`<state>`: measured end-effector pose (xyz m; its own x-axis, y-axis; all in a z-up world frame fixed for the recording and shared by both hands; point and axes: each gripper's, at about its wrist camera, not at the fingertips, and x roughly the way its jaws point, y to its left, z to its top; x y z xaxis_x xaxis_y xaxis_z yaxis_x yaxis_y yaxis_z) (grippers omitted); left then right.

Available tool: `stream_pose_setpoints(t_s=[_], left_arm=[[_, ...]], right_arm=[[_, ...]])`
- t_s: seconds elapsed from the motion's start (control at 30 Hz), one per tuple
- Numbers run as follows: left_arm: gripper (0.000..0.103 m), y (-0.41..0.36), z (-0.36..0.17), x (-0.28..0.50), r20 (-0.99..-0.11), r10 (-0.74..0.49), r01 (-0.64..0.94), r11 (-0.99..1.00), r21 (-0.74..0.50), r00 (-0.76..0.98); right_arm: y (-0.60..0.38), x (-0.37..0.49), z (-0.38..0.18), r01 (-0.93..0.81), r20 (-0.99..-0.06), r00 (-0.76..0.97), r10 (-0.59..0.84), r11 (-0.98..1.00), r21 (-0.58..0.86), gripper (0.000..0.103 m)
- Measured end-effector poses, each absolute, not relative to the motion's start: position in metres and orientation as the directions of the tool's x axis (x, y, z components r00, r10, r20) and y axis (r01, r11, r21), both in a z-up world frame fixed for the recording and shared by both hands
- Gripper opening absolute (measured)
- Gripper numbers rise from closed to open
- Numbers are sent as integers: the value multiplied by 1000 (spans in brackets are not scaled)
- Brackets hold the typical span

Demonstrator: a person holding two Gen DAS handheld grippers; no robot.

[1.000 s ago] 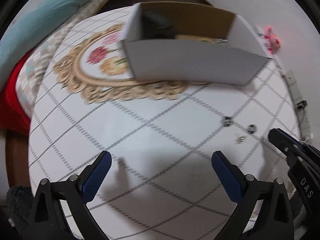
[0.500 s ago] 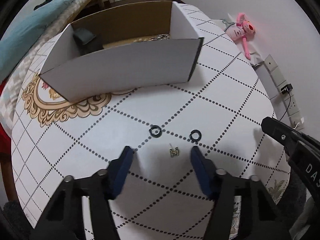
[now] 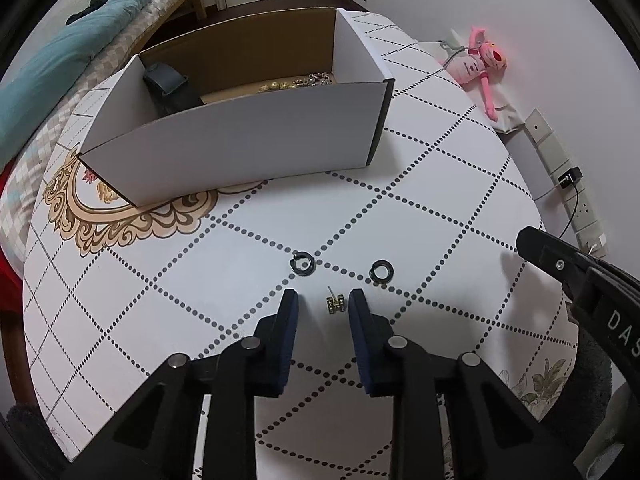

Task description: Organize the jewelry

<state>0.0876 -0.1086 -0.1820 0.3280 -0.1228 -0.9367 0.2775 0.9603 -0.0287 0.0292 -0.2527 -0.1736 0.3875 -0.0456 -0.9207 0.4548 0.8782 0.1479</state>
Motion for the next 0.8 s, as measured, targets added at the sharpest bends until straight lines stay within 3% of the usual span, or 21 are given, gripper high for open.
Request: stream_pose_setpoints(t_s=[0.1, 0.23, 0.6, 0.8], left_arm=[[20, -110, -182, 87, -936, -125, 278, 960, -30, 330], [7, -109, -181, 88, -934, -132, 280, 959, -36, 332], [6, -103, -176, 87, -926, -162, 271, 960, -68, 340], [6, -84, -140, 88, -901, -224, 246, 960, -138, 371]], right_arm=[[-253, 29, -174, 457, -921, 387, -47, 877, 148, 8], [-253, 28, -173, 458, -920, 389, -48, 876, 148, 8], [-252, 27, -165, 459, -911, 410, -51, 874, 158, 8], [-250, 31, -148, 445, -895, 444, -27, 874, 195, 8]])
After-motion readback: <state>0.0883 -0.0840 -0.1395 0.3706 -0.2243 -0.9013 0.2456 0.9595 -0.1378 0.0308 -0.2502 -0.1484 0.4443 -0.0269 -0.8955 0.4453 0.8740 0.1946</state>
